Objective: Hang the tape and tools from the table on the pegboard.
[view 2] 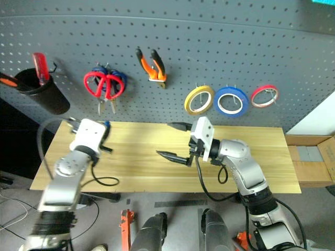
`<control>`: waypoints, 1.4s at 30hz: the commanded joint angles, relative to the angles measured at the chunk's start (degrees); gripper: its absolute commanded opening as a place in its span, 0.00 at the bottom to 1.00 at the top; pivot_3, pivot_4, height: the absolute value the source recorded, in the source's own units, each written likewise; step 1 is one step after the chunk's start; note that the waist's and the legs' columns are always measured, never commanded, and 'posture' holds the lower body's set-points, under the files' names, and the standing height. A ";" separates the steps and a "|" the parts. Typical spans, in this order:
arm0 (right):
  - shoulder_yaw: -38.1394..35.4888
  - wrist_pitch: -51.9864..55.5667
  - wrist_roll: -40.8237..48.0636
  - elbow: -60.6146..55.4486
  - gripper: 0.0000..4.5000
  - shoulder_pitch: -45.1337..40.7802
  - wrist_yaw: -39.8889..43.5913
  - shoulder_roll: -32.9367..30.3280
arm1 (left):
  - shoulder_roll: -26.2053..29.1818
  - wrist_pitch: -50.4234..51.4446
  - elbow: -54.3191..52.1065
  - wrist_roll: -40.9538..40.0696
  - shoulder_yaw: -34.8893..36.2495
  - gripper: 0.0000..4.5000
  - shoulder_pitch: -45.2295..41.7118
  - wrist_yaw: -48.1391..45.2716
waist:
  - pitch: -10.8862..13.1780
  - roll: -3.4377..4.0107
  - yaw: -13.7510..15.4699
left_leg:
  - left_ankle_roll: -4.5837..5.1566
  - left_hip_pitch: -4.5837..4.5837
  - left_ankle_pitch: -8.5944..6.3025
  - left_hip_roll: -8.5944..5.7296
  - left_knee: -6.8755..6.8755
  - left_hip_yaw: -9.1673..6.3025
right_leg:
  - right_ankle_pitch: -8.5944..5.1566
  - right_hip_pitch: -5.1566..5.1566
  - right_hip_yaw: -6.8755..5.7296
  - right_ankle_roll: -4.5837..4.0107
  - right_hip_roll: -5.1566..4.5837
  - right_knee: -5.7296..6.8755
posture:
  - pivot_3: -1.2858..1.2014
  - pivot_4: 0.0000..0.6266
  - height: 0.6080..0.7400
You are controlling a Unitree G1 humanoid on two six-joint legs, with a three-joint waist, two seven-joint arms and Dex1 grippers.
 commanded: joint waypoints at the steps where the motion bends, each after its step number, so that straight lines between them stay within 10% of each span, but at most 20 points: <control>1: -1.58 1.37 2.73 -3.08 1.00 -1.62 -2.62 2.25 | 1.36 -2.22 -7.29 4.01 4.61 0.15 -0.62 4.99 | -1.24 0.03 0.39 | 0.00 0.02 0.00 -0.02 -0.01 0.01 | 0.00 0.03 0.00 0.00 0.00 -0.04 | 0.58 0.18 1.00; 8: -1.60 0.39 2.39 -1.13 1.00 -9.52 -9.12 10.39 | 5.67 -5.67 3.06 3.94 8.55 0.15 -16.81 9.44 | -3.63 -0.13 1.58 | 0.08 0.25 0.18 0.03 0.02 -0.09 | 0.19 0.28 -0.16 -0.09 0.15 0.04 | 0.59 0.12 1.00; 21: -1.60 -5.73 -3.16 5.96 1.00 -15.22 -16.27 16.50 | 8.76 -29.30 55.28 1.34 4.46 0.15 -48.92 12.75 | -5.01 -0.17 1.16 | 0.08 1.03 0.22 0.00 -0.01 -0.12 | 0.24 1.13 -0.19 -0.06 0.17 0.05 | 0.57 0.20 1.00; 42: -0.31 -4.91 -5.31 5.90 1.00 -13.93 -18.71 15.49 | 7.97 -41.73 77.10 -0.51 1.43 0.15 -56.72 14.22 | -3.46 0.20 0.80 | 0.16 0.85 0.18 0.02 0.00 -0.20 | 0.23 0.96 -0.25 -0.04 0.18 0.14 | 0.57 0.38 1.00</control>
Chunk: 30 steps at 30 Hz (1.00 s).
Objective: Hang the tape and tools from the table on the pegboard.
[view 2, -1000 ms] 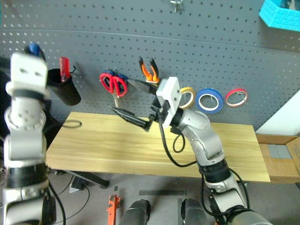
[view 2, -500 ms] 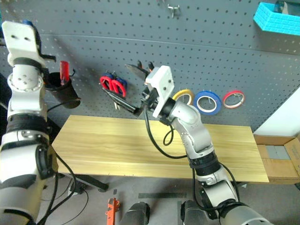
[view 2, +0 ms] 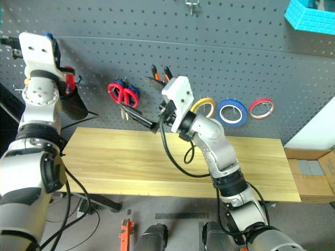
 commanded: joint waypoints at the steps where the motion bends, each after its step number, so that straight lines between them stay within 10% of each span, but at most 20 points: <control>1: -0.79 -2.72 -1.35 -1.28 1.00 -0.30 -1.70 0.67 | 1.55 -2.83 -0.45 -0.47 0.13 0.15 -1.75 1.87 | 0.34 0.00 0.00 | 0.00 0.00 0.00 0.00 0.00 0.00 | 0.00 0.00 0.00 0.00 0.00 0.00 | 0.57 0.39 1.00; 17: -2.56 -10.69 -4.59 2.61 1.00 -2.70 -5.86 2.04 | 2.44 -7.86 0.24 -0.32 -0.10 0.15 -2.75 7.09 | 3.20 -0.01 0.01 | 0.01 -0.47 0.00 -0.01 0.00 0.08 | 0.01 -0.69 0.04 -0.02 -0.02 0.10 | 0.57 0.48 1.00; 30: 2.10 -1.71 1.92 -3.89 1.00 2.44 6.63 -2.54 | 0.50 -3.44 -17.75 -5.01 3.66 0.15 16.37 7.62 | 3.64 0.09 -0.98 | 0.01 -0.51 -0.01 0.04 -0.05 0.20 | 0.01 -0.81 0.14 -0.02 -0.03 0.09 | 0.57 0.49 1.00</control>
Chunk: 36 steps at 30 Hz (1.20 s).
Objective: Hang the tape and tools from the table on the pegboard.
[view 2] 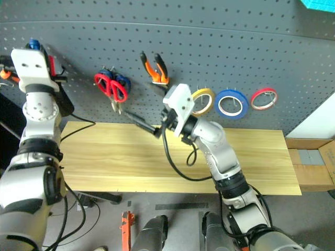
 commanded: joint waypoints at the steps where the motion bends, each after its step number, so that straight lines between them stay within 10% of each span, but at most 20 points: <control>1: -0.12 0.85 1.87 -4.29 1.00 -0.12 1.82 -0.34 | -0.07 3.82 -9.50 -2.37 2.51 0.15 4.64 0.65 | 0.01 0.00 -0.23 | 0.00 0.00 0.00 0.00 0.01 -0.01 | 0.00 0.00 0.00 0.00 0.00 0.02 | 0.57 0.49 1.00; 14: -0.30 1.40 1.40 -3.78 1.00 -0.19 3.00 -0.21 | -4.82 29.20 -39.93 -4.31 6.37 0.15 21.05 1.06 | 0.03 0.02 -0.49 | 0.00 0.09 0.00 0.02 0.00 0.03 | 0.00 0.01 0.09 0.00 0.01 0.08 | 0.58 0.49 1.00; 25: -0.34 1.17 0.91 -3.55 1.00 0.01 2.93 -0.17 | -5.28 30.41 -38.64 -5.29 6.39 0.96 18.19 -0.56 | 0.03 0.02 -0.01 | 0.00 0.08 0.00 0.01 0.00 0.02 | 0.00 0.02 0.07 0.00 0.00 0.03 | 0.58 0.48 1.00; 36: -2.29 3.28 1.16 -6.93 1.00 2.49 2.41 -4.41 | -8.74 35.62 -52.67 -8.29 6.67 0.98 22.89 -2.61 | 0.02 0.00 0.15 | -0.01 0.04 -0.01 0.00 -0.04 0.01 | 0.00 0.02 0.06 0.00 -0.02 -0.05 | 0.58 0.43 1.00</control>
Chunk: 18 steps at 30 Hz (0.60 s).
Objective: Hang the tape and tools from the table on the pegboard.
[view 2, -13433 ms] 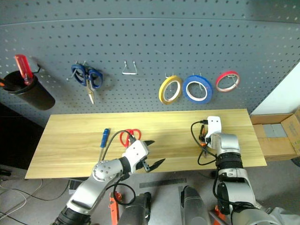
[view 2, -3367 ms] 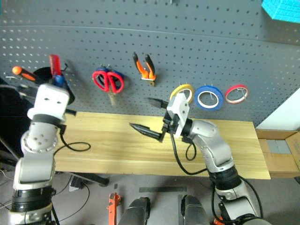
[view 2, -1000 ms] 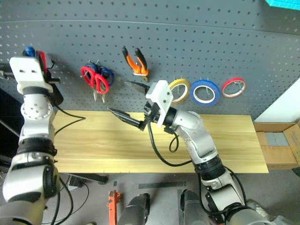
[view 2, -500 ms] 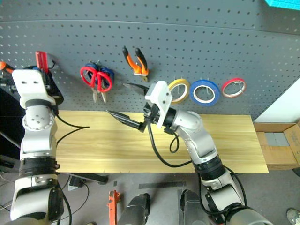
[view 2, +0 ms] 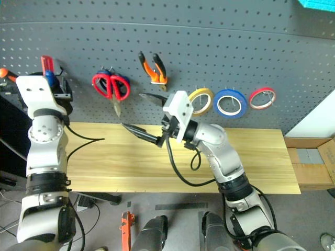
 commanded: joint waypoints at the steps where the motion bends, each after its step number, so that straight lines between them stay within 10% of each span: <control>1: -2.20 1.39 0.70 -5.55 1.00 2.24 -0.58 -2.59 | -1.38 1.64 -13.35 -1.14 0.81 0.98 3.76 -1.26 | -0.01 -0.01 0.15 | 0.00 -0.01 0.00 -0.01 -0.03 0.01 | 0.00 0.00 0.01 0.00 -0.02 -0.06 | 0.58 0.42 1.00; 11: -4.58 8.36 -0.76 -21.85 1.00 18.81 -6.68 -11.19 | -11.17 18.59 -42.70 -0.01 -4.70 0.98 16.74 -0.59 | -0.09 -0.05 1.09 | -0.03 -0.03 -0.01 -0.01 -0.06 0.00 | -0.01 0.09 0.01 0.01 -0.05 -0.16 | 0.58 0.37 1.00; 18: -8.28 14.15 -4.60 -19.11 1.00 26.94 -18.34 -10.03 | -19.08 23.51 -43.26 -1.63 -16.03 0.98 30.02 -5.94 | -0.28 -0.04 1.06 | -0.01 0.09 0.01 -0.03 0.12 0.04 | -0.17 0.29 0.06 0.29 -0.06 -0.13 | 0.57 0.31 1.00</control>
